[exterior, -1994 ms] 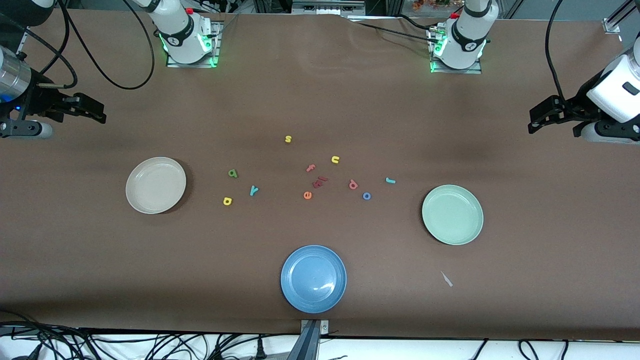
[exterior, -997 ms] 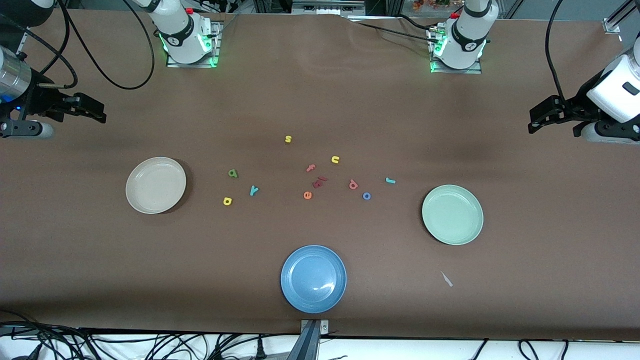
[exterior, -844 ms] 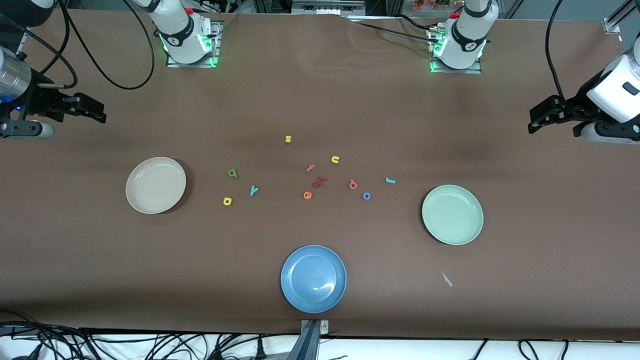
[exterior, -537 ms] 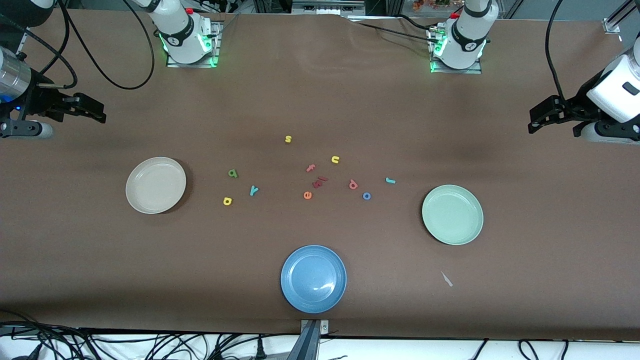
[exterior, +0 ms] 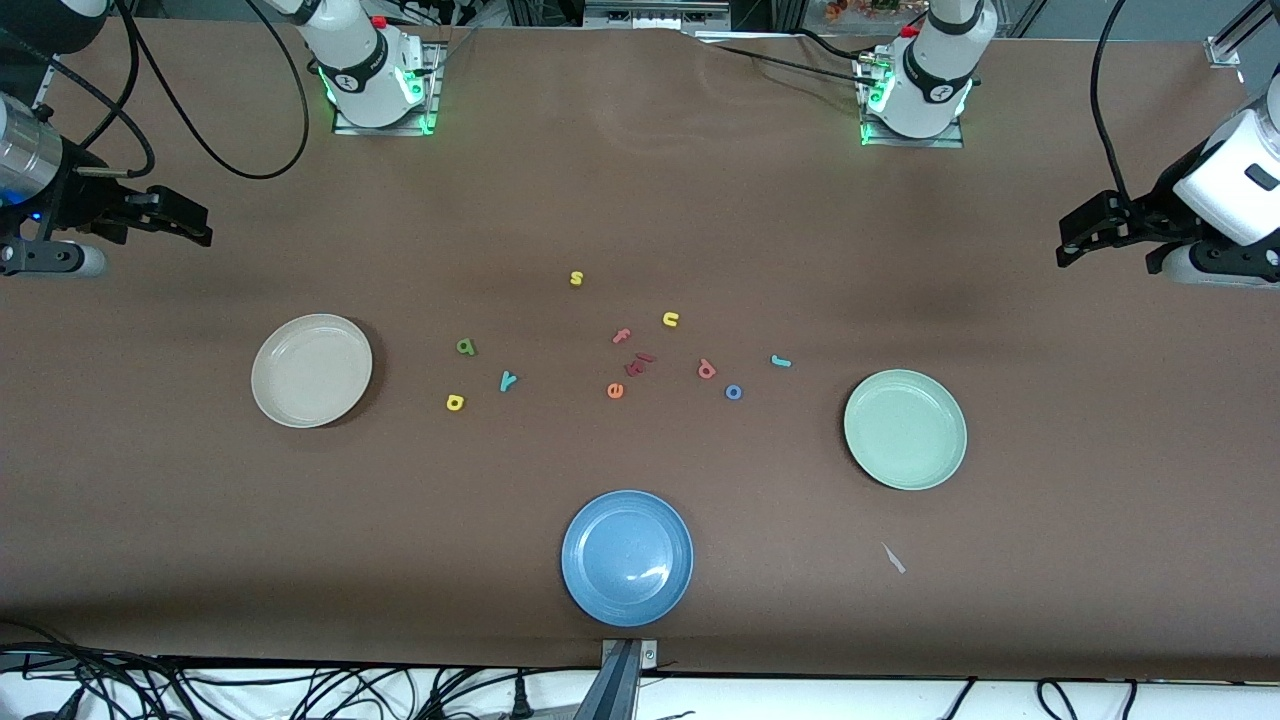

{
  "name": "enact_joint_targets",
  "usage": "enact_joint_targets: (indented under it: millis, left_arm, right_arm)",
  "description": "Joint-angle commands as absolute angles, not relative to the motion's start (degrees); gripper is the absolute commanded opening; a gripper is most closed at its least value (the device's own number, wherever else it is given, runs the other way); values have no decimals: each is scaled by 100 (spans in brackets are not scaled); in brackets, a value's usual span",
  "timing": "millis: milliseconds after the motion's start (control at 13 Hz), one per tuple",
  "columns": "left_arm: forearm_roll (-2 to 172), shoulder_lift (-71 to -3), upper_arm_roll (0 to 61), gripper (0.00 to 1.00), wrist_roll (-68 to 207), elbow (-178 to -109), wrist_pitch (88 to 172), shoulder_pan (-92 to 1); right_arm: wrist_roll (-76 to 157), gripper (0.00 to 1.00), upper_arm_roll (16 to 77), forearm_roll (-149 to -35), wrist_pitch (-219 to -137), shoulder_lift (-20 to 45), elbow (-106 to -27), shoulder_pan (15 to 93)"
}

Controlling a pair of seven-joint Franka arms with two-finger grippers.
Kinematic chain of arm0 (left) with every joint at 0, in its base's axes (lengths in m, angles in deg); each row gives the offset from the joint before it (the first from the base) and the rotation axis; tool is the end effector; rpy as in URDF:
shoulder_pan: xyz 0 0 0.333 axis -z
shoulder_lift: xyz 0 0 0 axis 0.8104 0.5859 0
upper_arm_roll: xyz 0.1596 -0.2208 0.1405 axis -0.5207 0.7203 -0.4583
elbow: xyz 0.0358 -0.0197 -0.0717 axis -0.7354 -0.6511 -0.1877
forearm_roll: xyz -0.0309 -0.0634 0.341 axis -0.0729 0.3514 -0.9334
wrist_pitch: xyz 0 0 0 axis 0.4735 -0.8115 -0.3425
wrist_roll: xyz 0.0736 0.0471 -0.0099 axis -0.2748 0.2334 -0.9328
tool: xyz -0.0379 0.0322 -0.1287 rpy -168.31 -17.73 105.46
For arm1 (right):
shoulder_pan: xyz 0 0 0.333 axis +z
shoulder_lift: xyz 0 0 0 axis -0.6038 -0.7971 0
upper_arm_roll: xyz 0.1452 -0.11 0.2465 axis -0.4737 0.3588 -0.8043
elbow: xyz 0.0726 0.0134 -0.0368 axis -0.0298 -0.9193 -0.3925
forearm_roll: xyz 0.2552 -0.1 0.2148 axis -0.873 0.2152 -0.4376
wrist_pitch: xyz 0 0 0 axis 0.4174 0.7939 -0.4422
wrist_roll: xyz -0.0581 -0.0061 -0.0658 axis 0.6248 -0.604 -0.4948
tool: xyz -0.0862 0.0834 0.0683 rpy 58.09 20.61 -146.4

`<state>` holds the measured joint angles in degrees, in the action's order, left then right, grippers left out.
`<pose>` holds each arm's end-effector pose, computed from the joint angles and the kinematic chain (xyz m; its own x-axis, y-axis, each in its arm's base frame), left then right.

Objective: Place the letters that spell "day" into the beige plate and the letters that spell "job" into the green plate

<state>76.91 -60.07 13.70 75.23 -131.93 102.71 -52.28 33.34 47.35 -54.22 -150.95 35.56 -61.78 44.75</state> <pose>0.5195 -0.0328 0.5748 0.9986 -0.0487 -0.0222 -0.0483 -0.9986 0.0194 0.5021 0.0116 0.5417 0.9926 -0.0112 -0.1206 -0.0081 -0.9996 0.0258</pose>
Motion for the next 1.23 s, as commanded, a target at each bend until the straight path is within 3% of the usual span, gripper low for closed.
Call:
enact_joint_targets:
  millis: [0,1150]
  left_arm:
    - [7875,-6017,1360,100,7678,-13087,10159,-5273]
    - [7884,-6017,1369,100,7678,-13087,10150,-5378]
  right_arm:
    - [3420,100,4732,-5490,-14943,3488,-6007,4426]
    - [3420,100,4732,-5490,-14882,3496,-6033,4417]
